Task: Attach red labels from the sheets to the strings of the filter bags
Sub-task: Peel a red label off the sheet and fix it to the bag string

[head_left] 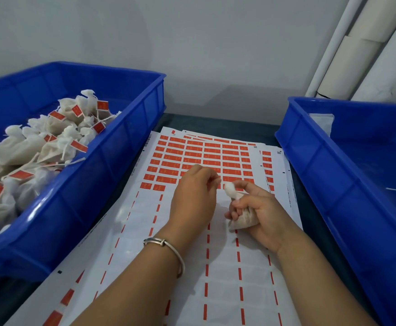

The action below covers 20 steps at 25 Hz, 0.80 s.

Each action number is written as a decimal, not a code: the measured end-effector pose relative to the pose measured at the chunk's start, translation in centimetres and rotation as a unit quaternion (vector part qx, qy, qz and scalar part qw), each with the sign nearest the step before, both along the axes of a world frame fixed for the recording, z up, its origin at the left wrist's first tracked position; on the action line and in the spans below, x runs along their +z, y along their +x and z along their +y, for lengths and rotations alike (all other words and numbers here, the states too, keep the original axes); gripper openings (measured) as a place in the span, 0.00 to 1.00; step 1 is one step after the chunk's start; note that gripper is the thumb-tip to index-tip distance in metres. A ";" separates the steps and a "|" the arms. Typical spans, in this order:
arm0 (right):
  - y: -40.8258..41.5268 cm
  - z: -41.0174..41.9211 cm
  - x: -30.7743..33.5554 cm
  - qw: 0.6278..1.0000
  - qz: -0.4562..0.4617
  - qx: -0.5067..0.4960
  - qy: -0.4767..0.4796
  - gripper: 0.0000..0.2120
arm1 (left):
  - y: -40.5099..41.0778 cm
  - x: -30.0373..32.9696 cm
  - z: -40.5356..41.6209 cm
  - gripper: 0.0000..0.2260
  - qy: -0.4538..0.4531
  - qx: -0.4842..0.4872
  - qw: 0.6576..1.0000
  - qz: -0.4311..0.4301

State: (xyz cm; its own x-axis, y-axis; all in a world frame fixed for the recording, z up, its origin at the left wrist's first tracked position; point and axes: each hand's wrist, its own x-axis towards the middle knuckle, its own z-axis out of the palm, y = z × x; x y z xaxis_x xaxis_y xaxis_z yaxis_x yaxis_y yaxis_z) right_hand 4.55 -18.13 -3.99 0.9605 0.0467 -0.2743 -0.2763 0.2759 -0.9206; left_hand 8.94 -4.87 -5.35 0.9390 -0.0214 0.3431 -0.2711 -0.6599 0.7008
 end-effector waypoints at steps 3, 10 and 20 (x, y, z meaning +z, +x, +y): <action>-0.4 0.1 0.6 0.997 0.007 0.045 -0.061 0.18 | 0.5 0.6 0.7 0.06 -0.010 0.028 0.999 0.038; -0.8 1.9 2.4 0.992 -0.023 0.118 -0.020 0.11 | 0.4 4.0 3.6 0.02 0.054 -0.075 0.994 0.067; 2.4 7.7 3.5 0.991 -0.006 0.006 -0.133 0.08 | 2.3 3.4 9.9 0.05 -0.022 0.011 0.997 0.079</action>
State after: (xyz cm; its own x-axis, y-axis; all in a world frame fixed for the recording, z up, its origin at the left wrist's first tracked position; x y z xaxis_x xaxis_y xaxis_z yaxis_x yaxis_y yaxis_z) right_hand 6.92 -10.40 -0.45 0.9636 -0.0148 -0.2668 -0.2665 0.0194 -0.9636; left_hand 11.21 5.01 -1.95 0.9813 0.0123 0.1919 -0.1412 -0.6316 0.7623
